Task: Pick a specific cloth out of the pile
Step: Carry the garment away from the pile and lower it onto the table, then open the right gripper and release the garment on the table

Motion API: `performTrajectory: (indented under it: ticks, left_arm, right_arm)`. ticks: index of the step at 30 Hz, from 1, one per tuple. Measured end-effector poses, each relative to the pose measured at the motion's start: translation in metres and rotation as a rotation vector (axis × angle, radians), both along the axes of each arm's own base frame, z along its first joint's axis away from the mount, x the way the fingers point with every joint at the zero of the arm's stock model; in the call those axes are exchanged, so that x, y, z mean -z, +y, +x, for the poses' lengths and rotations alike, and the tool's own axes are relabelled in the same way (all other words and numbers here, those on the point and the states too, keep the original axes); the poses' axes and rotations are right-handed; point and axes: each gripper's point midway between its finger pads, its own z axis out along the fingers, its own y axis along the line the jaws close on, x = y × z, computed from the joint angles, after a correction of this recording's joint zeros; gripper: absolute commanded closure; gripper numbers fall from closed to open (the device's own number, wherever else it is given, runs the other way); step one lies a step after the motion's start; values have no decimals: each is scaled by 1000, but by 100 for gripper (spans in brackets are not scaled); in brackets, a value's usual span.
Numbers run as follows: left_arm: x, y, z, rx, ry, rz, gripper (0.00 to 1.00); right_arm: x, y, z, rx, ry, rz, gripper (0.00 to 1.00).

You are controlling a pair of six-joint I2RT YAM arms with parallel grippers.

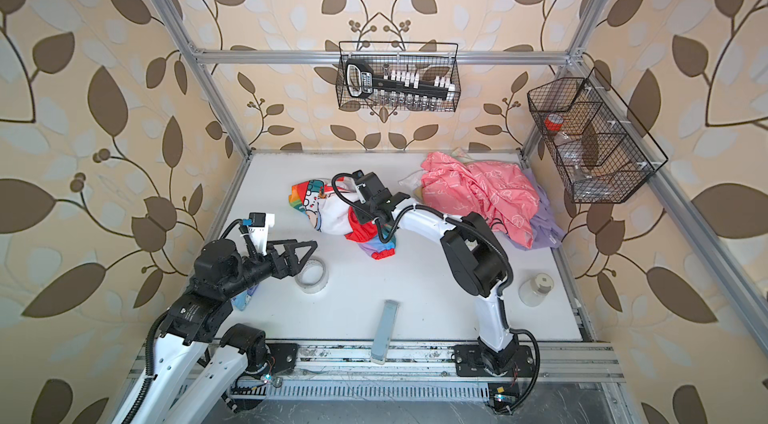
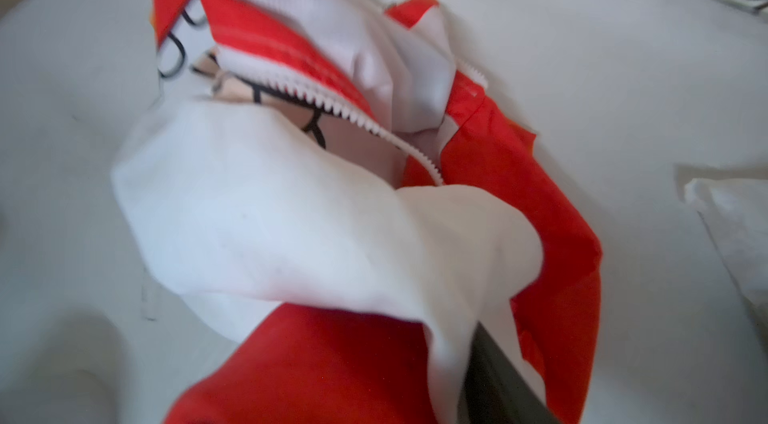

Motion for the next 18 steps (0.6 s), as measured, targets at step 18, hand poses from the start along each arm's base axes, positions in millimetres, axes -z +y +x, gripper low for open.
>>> performTrajectory:
  ticks: [18]
  left_arm:
    - [-6,0,-5,6,-30,-7,1]
  right_arm:
    - [51,104,67,-86,100,179,18]
